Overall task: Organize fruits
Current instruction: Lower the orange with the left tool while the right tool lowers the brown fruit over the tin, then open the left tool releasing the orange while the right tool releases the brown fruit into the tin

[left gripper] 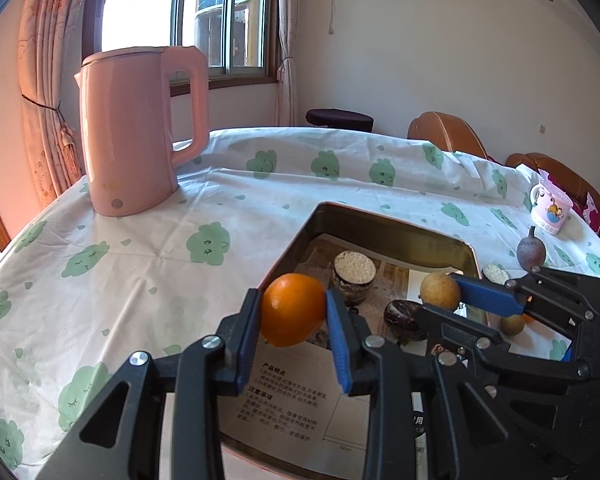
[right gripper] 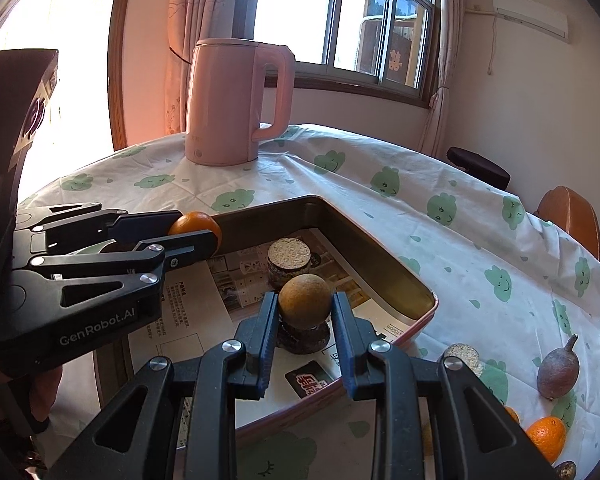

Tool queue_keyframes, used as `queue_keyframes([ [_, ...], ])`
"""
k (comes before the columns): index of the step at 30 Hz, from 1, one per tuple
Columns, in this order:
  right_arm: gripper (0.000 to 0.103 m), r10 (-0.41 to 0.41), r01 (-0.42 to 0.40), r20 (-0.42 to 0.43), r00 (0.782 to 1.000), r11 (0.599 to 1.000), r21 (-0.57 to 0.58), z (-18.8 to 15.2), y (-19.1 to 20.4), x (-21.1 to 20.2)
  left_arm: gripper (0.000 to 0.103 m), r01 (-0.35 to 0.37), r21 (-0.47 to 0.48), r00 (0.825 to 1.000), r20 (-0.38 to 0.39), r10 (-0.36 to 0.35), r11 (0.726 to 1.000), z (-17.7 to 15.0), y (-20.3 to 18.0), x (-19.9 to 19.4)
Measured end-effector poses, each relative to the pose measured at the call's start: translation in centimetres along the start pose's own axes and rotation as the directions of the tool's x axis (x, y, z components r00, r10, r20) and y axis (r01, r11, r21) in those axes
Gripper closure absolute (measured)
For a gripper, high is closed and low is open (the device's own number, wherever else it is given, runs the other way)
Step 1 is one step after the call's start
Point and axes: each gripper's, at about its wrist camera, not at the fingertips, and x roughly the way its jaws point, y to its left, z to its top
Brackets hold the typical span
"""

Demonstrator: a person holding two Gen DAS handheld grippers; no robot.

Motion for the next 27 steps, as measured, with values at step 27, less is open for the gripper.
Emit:
queue_keyframes([
  [27, 0.043, -0.138, 0.130, 0.090, 0.986, 0.988, 0.083, -3.4, -5.3, -6.1, 0.031, 0.016, 0.013, 0.983, 0.181, -0.018, 1.000, -0.2, -3.4, -4.4],
])
